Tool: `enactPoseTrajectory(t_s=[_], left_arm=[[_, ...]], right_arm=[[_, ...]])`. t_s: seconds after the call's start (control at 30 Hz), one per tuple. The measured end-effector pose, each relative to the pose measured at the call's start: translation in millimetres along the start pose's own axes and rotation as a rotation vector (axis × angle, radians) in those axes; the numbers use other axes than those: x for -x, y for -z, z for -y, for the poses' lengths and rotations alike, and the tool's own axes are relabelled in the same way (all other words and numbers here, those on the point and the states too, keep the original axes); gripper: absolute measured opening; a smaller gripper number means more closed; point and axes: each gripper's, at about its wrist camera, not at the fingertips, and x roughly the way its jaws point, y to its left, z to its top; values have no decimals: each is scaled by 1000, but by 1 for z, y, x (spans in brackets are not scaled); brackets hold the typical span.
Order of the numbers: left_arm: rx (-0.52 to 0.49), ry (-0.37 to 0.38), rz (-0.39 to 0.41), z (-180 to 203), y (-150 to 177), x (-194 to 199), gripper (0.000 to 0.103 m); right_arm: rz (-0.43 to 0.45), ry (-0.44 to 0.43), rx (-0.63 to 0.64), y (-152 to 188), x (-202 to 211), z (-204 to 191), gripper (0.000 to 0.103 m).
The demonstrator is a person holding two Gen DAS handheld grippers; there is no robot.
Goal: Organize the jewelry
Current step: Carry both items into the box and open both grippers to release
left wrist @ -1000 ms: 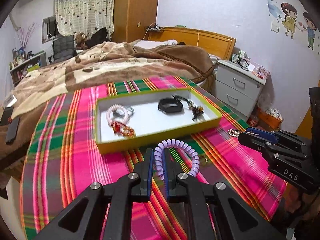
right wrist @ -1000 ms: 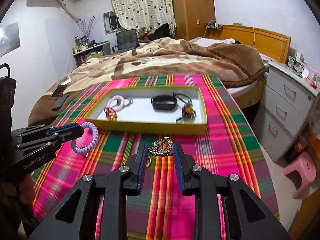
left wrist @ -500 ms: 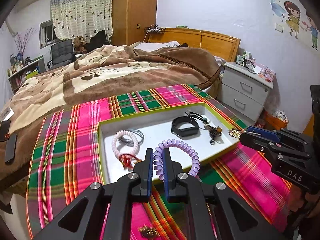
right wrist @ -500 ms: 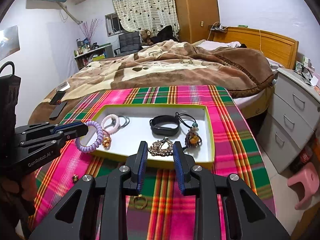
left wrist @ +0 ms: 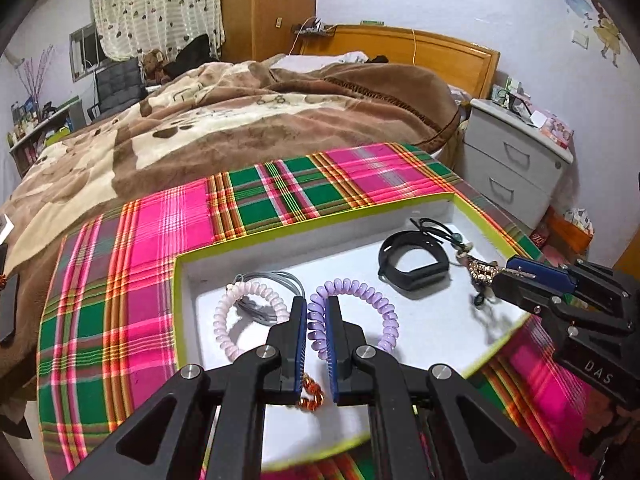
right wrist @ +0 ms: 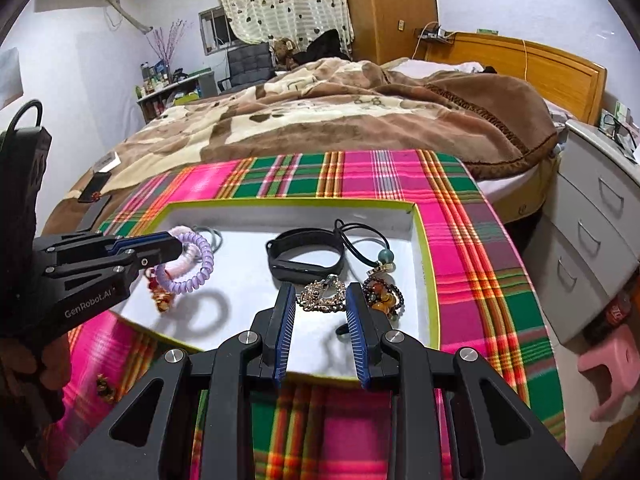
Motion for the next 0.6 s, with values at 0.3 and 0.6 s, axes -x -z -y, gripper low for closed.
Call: enactPoseTrajectory(t_s=[0.3,0.6], left_arm=[[-21,-15,-62,-1,-12,-32,9],[-20,-21,-106,-3,-12,-52,9]], right_arm=[[-61,12,5,-1,-28,3,27],[-103,13,9,1,-38,5,27]])
